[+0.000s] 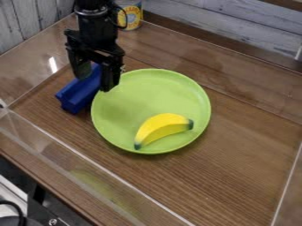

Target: Put the blue object in the green plate

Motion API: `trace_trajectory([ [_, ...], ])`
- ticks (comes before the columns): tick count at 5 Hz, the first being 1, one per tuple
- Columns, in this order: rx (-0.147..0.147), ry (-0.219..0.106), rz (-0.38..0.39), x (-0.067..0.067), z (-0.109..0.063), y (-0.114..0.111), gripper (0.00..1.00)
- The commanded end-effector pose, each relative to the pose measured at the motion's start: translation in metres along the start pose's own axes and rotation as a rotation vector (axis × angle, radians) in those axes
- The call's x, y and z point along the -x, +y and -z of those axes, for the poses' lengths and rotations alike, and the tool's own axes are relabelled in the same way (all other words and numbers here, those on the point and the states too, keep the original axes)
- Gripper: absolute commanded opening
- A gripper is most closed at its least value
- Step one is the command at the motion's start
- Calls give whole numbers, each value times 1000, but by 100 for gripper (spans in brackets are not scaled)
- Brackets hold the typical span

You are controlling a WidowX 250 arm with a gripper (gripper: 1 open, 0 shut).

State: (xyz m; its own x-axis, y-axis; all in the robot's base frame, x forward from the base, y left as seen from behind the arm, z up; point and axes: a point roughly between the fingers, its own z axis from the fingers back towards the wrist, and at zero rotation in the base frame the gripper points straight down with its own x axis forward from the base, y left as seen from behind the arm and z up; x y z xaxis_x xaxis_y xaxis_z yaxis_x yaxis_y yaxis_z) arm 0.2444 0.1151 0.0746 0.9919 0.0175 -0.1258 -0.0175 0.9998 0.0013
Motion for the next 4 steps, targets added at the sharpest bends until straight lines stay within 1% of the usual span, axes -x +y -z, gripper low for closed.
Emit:
trace_trajectory([
  [1, -11, -29, -11, -3, -6, 6, 100],
  [4, -9, -35, -19, -10, -5, 16, 100],
])
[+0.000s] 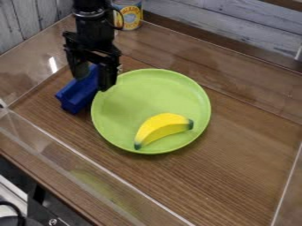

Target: Put the blue object in the green plate

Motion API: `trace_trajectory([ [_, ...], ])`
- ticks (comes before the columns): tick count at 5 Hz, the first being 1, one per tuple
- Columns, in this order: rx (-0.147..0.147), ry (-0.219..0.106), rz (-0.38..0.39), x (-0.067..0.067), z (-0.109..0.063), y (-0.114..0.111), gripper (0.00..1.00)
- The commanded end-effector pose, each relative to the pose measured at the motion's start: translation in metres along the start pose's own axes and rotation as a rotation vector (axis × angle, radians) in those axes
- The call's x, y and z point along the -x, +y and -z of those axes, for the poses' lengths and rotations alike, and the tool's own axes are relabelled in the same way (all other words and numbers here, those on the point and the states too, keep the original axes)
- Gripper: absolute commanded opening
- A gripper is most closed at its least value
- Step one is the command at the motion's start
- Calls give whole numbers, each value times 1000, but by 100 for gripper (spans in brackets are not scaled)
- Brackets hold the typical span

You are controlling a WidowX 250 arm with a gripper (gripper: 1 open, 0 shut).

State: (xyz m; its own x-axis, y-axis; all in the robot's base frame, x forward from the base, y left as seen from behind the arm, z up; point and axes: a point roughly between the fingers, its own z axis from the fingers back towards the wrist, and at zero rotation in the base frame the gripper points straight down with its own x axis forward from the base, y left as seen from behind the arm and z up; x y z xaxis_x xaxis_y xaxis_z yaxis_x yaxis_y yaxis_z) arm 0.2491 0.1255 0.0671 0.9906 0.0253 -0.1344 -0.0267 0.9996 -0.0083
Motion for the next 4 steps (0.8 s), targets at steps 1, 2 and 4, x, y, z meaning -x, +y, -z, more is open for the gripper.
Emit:
trace_trajectory([
  [1, -15, -46, -13, -5, -12, 8, 100],
  [2, -15, -47, -16, -5, -7, 12, 100],
  [4, -13, -49, -26, -6, 3, 20, 100],
])
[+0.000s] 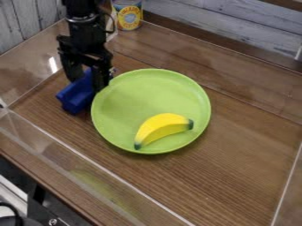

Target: Put the blue object in the green plate

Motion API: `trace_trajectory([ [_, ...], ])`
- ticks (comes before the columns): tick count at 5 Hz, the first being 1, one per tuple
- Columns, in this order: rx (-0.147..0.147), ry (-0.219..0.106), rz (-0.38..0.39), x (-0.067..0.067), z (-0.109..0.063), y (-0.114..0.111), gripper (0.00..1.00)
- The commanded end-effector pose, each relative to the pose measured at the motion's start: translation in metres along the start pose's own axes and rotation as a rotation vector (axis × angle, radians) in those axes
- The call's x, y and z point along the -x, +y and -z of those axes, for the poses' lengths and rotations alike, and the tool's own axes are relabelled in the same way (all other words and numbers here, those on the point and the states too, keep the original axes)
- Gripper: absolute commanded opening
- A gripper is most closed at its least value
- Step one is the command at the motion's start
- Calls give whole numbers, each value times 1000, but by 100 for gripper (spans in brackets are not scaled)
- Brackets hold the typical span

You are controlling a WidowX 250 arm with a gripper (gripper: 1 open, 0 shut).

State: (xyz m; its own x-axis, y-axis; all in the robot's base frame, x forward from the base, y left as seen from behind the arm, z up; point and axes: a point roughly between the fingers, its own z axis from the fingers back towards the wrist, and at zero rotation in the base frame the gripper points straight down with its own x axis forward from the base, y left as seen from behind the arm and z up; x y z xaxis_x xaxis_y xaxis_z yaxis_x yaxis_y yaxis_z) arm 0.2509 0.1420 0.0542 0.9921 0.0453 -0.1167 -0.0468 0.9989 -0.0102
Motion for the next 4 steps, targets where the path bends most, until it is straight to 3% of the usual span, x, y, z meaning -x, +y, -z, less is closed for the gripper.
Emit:
trace_trajectory([
  [1, -13, -33, -10, -3, -4, 7, 100],
  [2, -10, -34, -14, -4, -1, 10, 100],
  [3, -8, -36, -15, -5, 0, 11, 0],
  [4, -13, -42, -13, -6, -8, 11, 0],
])
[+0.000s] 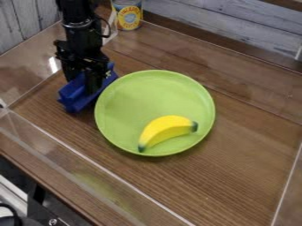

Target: Put the blue object in the green plate

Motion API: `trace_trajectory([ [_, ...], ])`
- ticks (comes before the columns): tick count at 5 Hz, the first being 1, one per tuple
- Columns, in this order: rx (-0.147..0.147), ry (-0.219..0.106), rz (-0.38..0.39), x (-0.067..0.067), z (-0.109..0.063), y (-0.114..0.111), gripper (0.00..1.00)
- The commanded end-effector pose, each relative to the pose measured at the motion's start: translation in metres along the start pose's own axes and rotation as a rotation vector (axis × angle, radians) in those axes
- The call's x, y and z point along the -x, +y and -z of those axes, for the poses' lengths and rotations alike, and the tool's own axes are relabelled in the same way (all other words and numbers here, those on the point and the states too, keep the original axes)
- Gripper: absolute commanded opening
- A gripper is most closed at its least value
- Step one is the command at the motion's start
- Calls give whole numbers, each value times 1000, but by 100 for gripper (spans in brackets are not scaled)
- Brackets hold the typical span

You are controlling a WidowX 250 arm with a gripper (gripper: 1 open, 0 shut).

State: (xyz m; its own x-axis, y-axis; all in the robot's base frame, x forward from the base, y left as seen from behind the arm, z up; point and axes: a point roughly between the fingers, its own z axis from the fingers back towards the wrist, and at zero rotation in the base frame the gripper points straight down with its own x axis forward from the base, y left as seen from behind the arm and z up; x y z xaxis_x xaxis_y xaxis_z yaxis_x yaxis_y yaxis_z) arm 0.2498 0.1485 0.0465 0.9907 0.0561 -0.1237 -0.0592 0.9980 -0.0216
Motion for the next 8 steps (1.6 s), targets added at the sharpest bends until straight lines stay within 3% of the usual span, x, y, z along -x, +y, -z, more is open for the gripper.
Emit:
trace_trajectory([
  [1, -29, -57, -1, -6, -24, 3, 0],
  [2, -34, -68, 1, -7, -34, 3, 0],
  [4, -39, -117, 1, -10, -72, -5, 0],
  [5, -18, -145, 3, -9, -91, -22, 0],
  [6, 2, -160, 22, -11, -99, -40, 0],
  [8, 20, -162, 84, -24, -92, -68, 0],
])
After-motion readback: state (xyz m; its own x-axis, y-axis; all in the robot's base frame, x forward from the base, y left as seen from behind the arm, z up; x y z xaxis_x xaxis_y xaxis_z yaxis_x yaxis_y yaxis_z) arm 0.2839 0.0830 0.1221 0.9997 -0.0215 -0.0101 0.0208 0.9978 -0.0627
